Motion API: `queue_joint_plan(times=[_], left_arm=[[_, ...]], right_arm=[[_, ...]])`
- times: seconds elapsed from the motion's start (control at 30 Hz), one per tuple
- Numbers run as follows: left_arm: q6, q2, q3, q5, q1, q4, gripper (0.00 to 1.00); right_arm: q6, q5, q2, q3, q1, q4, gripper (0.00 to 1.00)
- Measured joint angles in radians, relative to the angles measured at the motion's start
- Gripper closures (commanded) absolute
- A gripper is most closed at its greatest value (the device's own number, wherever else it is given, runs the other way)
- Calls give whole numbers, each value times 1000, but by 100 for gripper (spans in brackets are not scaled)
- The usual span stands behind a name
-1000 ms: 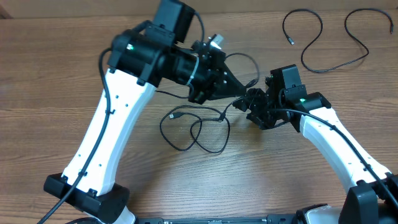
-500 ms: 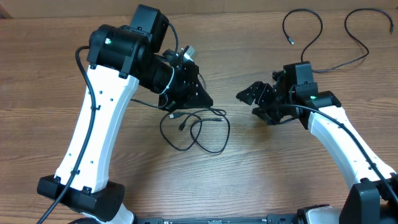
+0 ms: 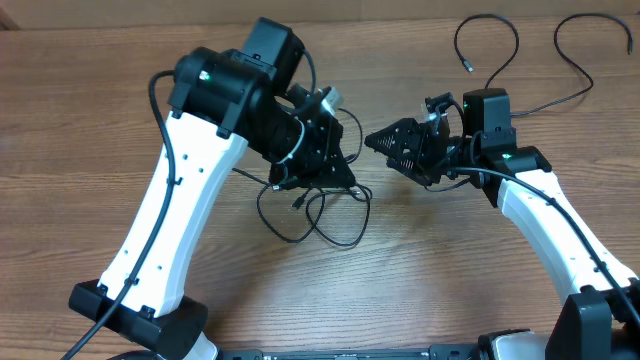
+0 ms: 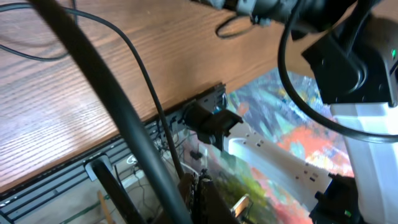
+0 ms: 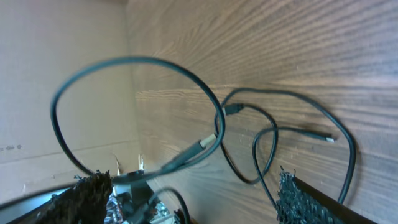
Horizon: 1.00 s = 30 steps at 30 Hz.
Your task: Untangle cables
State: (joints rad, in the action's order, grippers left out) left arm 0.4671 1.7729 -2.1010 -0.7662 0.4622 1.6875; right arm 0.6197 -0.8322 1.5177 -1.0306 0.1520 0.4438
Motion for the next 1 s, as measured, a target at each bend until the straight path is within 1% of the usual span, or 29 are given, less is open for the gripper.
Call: queue_joint_plan(times=[0.17,0.3,0.4,0.57,0.7,0.93,1.0], left_arm=[[0,0,0,-2,52,0,96],[0,0,0,-18,74,0,96],[0,0,0,-34,75,0,96],[0,0,0,-40,75,0,96],[0,0,0,-16,75,0,96],[0,0,0,49,75,0,96],[1,0,0,74,75,-1,96]], right_arm=[[-10,18,0,0,0,-8,14],[-16,74,0,0,5,47,15],[-18,134,0,0,8,88,18],[-17,294,0,0,8,181,20],[-13,441,0,0,8,263,24],[51,698,0,0,8,381,24],[68,741,0,0,10,403,24]])
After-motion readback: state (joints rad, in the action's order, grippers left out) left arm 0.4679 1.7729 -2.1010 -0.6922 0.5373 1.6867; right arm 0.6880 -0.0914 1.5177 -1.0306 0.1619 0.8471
